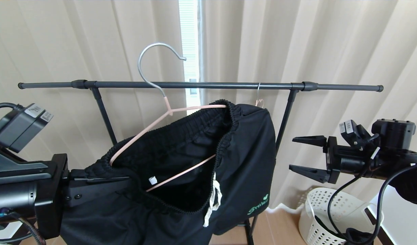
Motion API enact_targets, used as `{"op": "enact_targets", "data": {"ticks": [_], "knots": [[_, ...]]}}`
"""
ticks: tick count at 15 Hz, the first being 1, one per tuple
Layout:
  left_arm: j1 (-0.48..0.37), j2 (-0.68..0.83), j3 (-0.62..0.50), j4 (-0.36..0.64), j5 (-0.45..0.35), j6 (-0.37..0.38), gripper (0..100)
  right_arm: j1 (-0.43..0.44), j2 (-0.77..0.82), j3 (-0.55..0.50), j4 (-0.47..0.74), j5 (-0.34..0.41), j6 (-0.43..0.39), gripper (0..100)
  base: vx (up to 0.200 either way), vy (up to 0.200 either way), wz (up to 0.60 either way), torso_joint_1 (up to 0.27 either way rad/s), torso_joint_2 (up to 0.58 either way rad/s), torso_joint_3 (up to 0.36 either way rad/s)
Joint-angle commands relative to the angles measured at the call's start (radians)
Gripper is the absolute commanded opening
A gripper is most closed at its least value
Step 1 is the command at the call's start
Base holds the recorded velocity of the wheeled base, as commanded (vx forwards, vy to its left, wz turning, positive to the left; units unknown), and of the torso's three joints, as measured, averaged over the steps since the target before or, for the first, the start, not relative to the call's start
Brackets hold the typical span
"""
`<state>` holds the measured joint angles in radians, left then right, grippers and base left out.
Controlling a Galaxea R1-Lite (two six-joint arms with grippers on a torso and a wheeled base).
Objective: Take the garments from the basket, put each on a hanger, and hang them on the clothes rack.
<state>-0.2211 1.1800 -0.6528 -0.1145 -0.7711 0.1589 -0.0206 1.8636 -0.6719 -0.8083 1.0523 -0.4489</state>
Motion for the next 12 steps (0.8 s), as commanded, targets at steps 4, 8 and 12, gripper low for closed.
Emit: {"op": "enact_targets", "data": {"ticks": [4,8,12], "knots": [[0.017,0.0,0.028,-0.001,0.055,0.001,0,0.125,-0.116,0.025,-0.003,-0.189,0.064,100,0.0,0.0,0.0,0.0,0.0,0.0],[0.011,0.004,0.07,-0.001,0.081,0.002,0,0.177,-0.179,0.029,-0.003,-0.273,0.162,100,0.0,0.0,0.0,0.0,0.0,0.0],[-0.044,0.049,0.084,0.004,0.162,0.007,0,0.179,-0.172,0.032,-0.005,-0.285,0.162,100,0.0,0.0,0.0,0.0,0.0,0.0]]}}
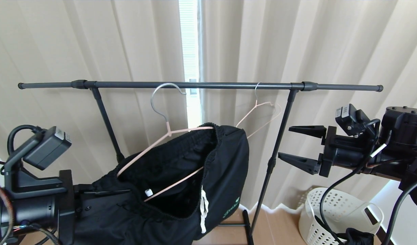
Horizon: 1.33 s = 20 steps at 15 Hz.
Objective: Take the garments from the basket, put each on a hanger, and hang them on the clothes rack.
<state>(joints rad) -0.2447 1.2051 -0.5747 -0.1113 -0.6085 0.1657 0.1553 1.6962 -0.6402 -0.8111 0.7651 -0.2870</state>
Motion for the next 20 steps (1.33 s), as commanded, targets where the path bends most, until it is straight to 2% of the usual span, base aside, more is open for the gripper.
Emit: {"op": "enact_targets", "data": {"ticks": [1,2,3,10,13,16,20], "knots": [[-0.053,0.059,0.019,-0.001,0.067,0.001,0,0.003,-0.004,0.001,0.0,0.0,-0.001,100,0.0,0.0,0.0,0.0,0.0,0.0],[-0.088,0.103,0.022,-0.004,0.127,0.003,0,0.003,-0.001,-0.001,0.0,0.0,-0.001,100,0.0,0.0,0.0,0.0,0.0,0.0],[-0.102,0.133,0.021,-0.005,0.153,0.003,0,0.003,0.003,-0.003,0.0,0.0,-0.001,100,0.0,0.0,0.0,0.0,0.0,0.0],[-0.114,0.295,0.006,-0.016,0.265,0.009,0,0.003,0.013,-0.003,-0.002,0.0,-0.001,100,0.0,0.0,0.0,0.0,0.0,0.0],[-0.114,0.366,0.015,-0.076,0.32,0.009,0,0.003,0.014,-0.003,0.0,0.0,-0.001,100,0.0,0.0,0.0,0.0,0.0,0.0],[-0.1,0.438,0.015,-0.206,0.4,0.0,0,0.003,0.014,-0.003,-0.002,0.0,-0.001,100,0.0,0.0,0.0,0.0,0.0,0.0],[-0.076,0.453,0.004,-0.275,0.406,-0.003,0,0.003,0.014,-0.003,-0.002,0.0,-0.001,100,0.0,0.0,0.0,0.0,0.0,0.0]]}}
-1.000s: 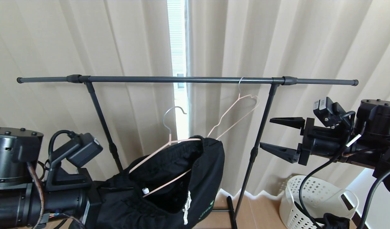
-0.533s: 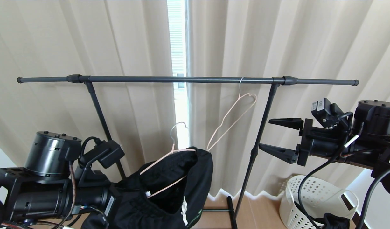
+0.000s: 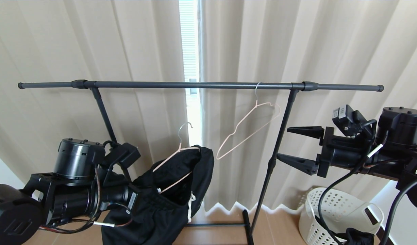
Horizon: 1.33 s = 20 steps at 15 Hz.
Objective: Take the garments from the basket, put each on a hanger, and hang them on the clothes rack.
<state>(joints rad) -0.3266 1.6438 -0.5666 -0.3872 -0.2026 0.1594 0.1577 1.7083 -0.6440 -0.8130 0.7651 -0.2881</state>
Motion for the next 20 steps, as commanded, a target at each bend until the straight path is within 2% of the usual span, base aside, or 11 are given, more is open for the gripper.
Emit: {"op": "enact_targets", "data": {"ticks": [1,5,8,14,20], "knots": [[0.011,0.017,-0.01,-0.018,0.0,-0.011,0,0.0,0.002,0.001,0.0,0.0,0.0,100,0.0,0.0,0.0,0.0,0.0,0.0],[0.029,0.048,-0.013,-0.167,0.011,-0.035,0,0.0,0.001,0.003,0.0,0.0,0.0,100,0.0,0.0,0.0,0.0,0.0,0.0],[0.029,0.082,-0.072,-0.249,0.014,-0.13,0,-0.001,0.002,0.001,0.0,0.0,0.0,100,0.0,0.0,0.0,0.0,0.0,0.0],[0.027,0.179,-0.197,-0.249,0.012,-0.144,0,0.0,0.002,0.001,0.0,0.0,0.0,100,0.0,0.0,0.0,0.0,0.0,0.0],[0.029,0.297,-0.372,-0.251,0.014,-0.172,0,0.0,0.02,-0.002,0.0,0.0,0.0,100,0.0,0.0,0.0,0.0,0.0,0.0]]}}
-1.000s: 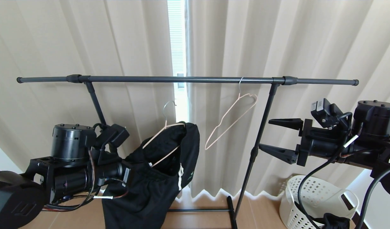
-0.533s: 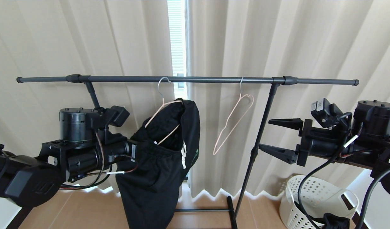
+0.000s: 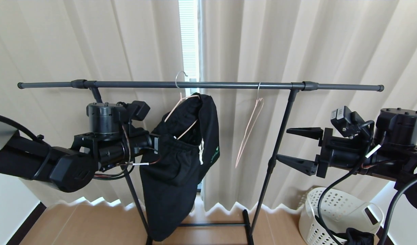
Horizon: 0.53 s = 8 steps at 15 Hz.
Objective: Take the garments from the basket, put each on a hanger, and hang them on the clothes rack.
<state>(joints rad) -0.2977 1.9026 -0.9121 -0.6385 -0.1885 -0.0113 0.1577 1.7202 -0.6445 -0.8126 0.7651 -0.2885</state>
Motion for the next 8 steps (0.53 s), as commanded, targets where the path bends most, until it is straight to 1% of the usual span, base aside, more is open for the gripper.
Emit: {"op": "enact_targets", "data": {"ticks": [1,2,3,5,7,8], "knots": [[0.0,0.07,-0.063,0.002,0.001,-0.001,0,-0.001,0.01,-0.003,0.0,0.0,-0.001,100,0.0,0.0,0.0,0.0,0.0,0.0],[0.0,0.101,-0.099,0.002,0.001,-0.001,0,-0.001,0.01,-0.003,0.0,0.0,-0.001,100,0.0,0.0,0.0,0.0,0.0,0.0],[0.0,0.102,-0.102,0.0,0.001,-0.001,0,-0.001,0.01,-0.003,0.0,0.0,-0.001,100,0.0,0.0,0.0,0.0,0.0,0.0],[0.002,0.17,-0.172,0.0,0.02,-0.003,0,-0.001,0.012,-0.003,0.0,0.0,-0.001,100,0.0,0.0,0.0,0.0,0.0,0.0],[0.0,0.204,-0.22,0.002,0.04,-0.024,0,-0.001,0.013,-0.003,0.0,0.0,0.0,100,0.0,0.0,0.0,0.0,0.0,0.0],[-0.003,0.231,-0.263,0.003,0.041,-0.036,0,-0.001,0.019,-0.003,-0.002,0.0,0.0,100,0.0,0.0,0.0,0.0,0.0,0.0]]}}
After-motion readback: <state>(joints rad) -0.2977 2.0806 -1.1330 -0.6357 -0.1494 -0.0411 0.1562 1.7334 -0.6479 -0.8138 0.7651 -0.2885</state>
